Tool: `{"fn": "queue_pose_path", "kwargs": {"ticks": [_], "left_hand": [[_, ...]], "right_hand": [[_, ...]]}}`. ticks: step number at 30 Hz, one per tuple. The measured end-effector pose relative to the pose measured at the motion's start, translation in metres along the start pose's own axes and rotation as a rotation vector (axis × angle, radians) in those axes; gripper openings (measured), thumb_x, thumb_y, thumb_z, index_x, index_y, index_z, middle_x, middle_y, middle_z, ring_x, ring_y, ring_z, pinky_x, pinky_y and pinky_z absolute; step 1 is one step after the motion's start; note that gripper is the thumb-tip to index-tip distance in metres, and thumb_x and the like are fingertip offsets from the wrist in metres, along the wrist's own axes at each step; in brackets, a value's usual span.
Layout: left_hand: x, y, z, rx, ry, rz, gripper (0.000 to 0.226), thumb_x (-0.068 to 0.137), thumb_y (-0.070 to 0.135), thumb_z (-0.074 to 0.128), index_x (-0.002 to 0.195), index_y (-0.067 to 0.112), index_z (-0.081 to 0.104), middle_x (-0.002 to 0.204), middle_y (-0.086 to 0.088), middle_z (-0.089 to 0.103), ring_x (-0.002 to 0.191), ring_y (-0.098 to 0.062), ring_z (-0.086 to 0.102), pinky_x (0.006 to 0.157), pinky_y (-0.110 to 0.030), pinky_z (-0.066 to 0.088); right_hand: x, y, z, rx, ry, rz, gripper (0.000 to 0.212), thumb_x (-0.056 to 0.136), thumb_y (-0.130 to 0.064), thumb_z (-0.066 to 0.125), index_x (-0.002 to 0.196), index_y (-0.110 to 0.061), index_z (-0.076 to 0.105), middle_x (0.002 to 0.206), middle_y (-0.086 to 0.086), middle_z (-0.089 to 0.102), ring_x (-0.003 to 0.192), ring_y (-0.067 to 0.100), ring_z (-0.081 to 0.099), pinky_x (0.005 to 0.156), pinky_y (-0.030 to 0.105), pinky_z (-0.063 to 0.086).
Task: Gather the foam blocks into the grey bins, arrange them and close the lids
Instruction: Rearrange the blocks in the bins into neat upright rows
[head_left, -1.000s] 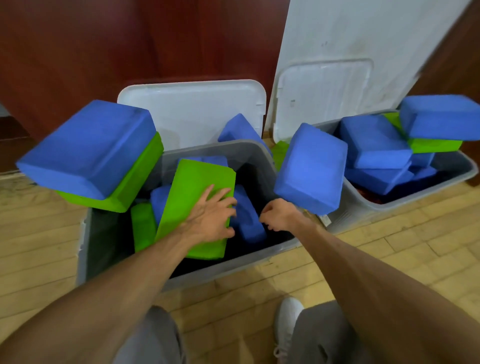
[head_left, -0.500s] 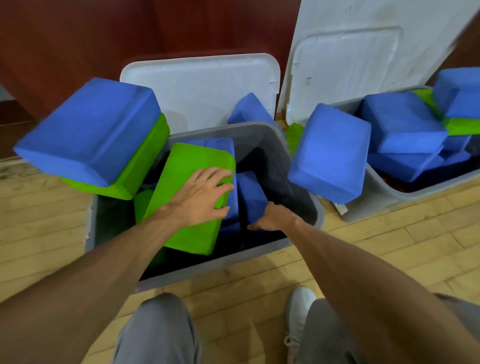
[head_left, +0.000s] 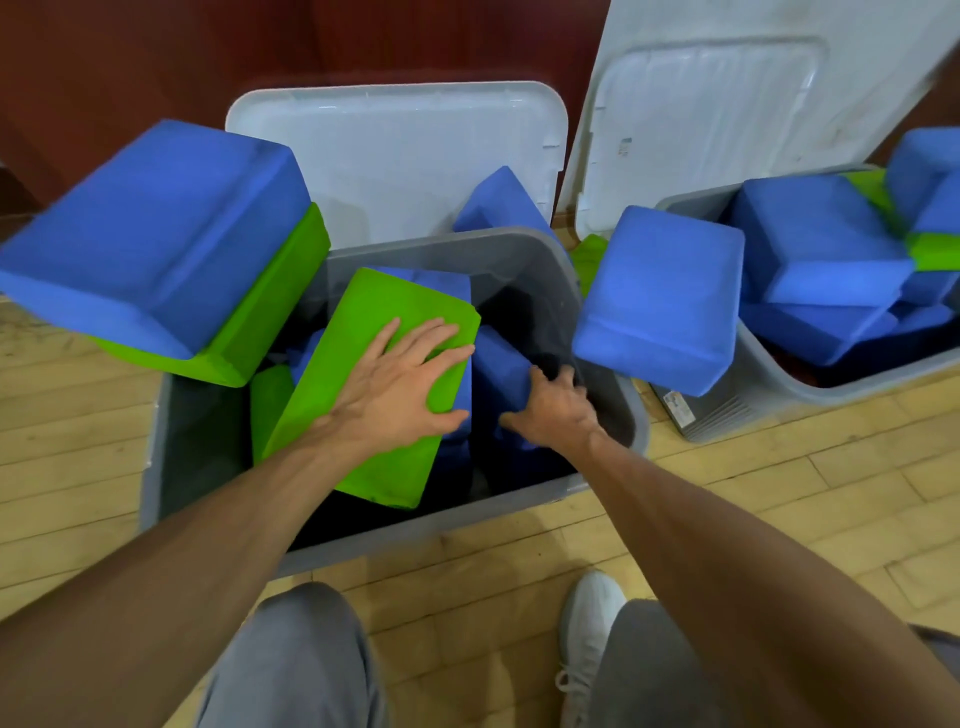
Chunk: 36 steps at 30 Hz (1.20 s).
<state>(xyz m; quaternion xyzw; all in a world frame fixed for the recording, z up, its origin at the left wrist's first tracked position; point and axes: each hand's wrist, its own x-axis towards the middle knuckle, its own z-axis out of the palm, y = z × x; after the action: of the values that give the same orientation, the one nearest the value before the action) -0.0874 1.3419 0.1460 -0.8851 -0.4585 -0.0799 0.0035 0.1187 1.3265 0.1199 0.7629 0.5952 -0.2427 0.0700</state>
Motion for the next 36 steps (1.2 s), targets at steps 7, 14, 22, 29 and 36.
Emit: {"fn": "queue_pose_path", "kwargs": {"ticks": [7, 14, 22, 29, 36], "left_hand": [[-0.007, -0.011, -0.004, 0.042, -0.046, 0.058, 0.064, 0.089, 0.061, 0.022, 0.148, 0.036, 0.03, 0.158, 0.009, 0.023, 0.147, -0.01, 0.016, 0.118, -0.047, 0.008], [-0.004, -0.009, 0.0, -0.038, -0.053, 0.025, 0.068, 0.082, 0.037, 0.019, 0.149, 0.033, 0.028, 0.159, 0.013, 0.017, 0.146, -0.003, 0.01, 0.119, -0.044, 0.003], [-0.003, -0.014, -0.006, -0.225, -0.103, -0.012, 0.066, 0.084, 0.019, 0.054, 0.145, 0.028, 0.031, 0.158, 0.018, 0.013, 0.141, 0.009, 0.0, 0.119, -0.036, -0.008], [-0.001, -0.012, -0.014, -0.47, -0.093, -0.105, 0.076, 0.073, -0.004, 0.056, 0.142, 0.024, 0.043, 0.156, 0.005, 0.023, 0.145, -0.007, 0.014, 0.117, -0.026, 0.001], [-0.02, -0.025, -0.033, -0.399, -0.004, -0.48, 0.095, 0.07, 0.04, 0.082, 0.148, 0.021, 0.03, 0.145, -0.005, 0.023, 0.136, -0.025, 0.022, 0.114, -0.035, 0.018]], "right_hand": [[-0.011, -0.014, -0.015, -0.031, 0.438, -0.095, 0.073, 0.078, -0.064, 0.061, 0.119, -0.006, 0.044, 0.12, 0.016, 0.056, 0.114, 0.035, 0.052, 0.094, 0.043, 0.04], [-0.006, -0.012, -0.001, 0.14, 0.006, -0.057, 0.108, 0.077, -0.057, 0.069, 0.151, -0.04, -0.009, 0.155, 0.021, 0.016, 0.129, 0.046, 0.041, 0.103, 0.049, 0.036], [-0.012, -0.009, -0.021, -0.052, 0.026, -0.023, 0.124, 0.075, -0.052, 0.074, 0.151, -0.015, -0.017, 0.152, 0.017, 0.022, 0.131, 0.036, 0.043, 0.1, 0.044, 0.039], [-0.023, 0.01, -0.008, -0.018, -0.015, 0.05, 0.117, 0.081, -0.06, 0.063, 0.151, -0.007, -0.014, 0.153, 0.027, 0.017, 0.133, 0.041, 0.037, 0.105, 0.046, 0.035], [-0.046, -0.02, -0.01, -0.215, 0.334, -0.184, 0.042, 0.093, -0.035, 0.05, 0.124, -0.006, 0.052, 0.128, 0.015, 0.049, 0.121, 0.033, 0.046, 0.098, 0.04, 0.038]]}}
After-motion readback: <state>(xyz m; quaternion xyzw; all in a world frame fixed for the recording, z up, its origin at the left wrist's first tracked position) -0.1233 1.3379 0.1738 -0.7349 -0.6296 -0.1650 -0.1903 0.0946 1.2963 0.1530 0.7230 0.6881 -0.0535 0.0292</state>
